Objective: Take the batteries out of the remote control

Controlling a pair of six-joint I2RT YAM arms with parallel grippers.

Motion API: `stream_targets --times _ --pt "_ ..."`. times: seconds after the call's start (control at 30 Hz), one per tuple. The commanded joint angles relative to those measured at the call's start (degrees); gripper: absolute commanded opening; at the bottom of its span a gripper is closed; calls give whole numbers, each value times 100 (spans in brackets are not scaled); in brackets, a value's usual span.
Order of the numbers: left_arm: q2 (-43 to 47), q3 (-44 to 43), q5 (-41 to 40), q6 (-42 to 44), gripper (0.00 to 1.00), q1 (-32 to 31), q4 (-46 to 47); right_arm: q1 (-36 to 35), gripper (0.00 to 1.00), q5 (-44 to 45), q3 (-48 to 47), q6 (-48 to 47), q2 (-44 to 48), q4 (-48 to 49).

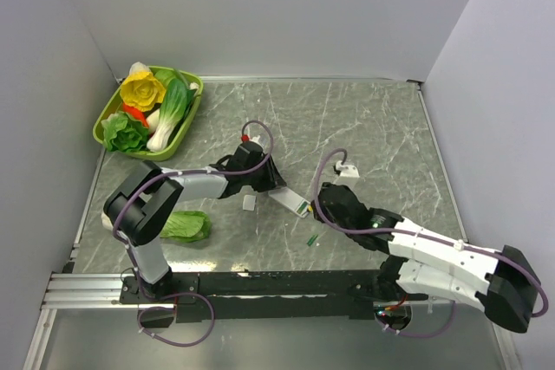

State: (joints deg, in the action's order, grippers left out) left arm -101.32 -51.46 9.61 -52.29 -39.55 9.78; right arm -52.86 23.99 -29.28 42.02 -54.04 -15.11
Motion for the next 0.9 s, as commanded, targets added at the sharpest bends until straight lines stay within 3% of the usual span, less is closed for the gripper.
stream_targets --times 0.0,0.13,0.4,0.87 --pt "278 -66 -178 246 36 0 -424 -102 0 -61 388 193 253 -1046" --pt "402 -153 -213 342 38 0 -573 -102 0 299 186 79 438 -1336" --pt "288 -83 -99 334 37 -9 -460 -93 0 379 309 -1028 500 -99" --pt "473 -74 -310 404 35 -281 -565 223 0 326 308 -1609 1018 694"
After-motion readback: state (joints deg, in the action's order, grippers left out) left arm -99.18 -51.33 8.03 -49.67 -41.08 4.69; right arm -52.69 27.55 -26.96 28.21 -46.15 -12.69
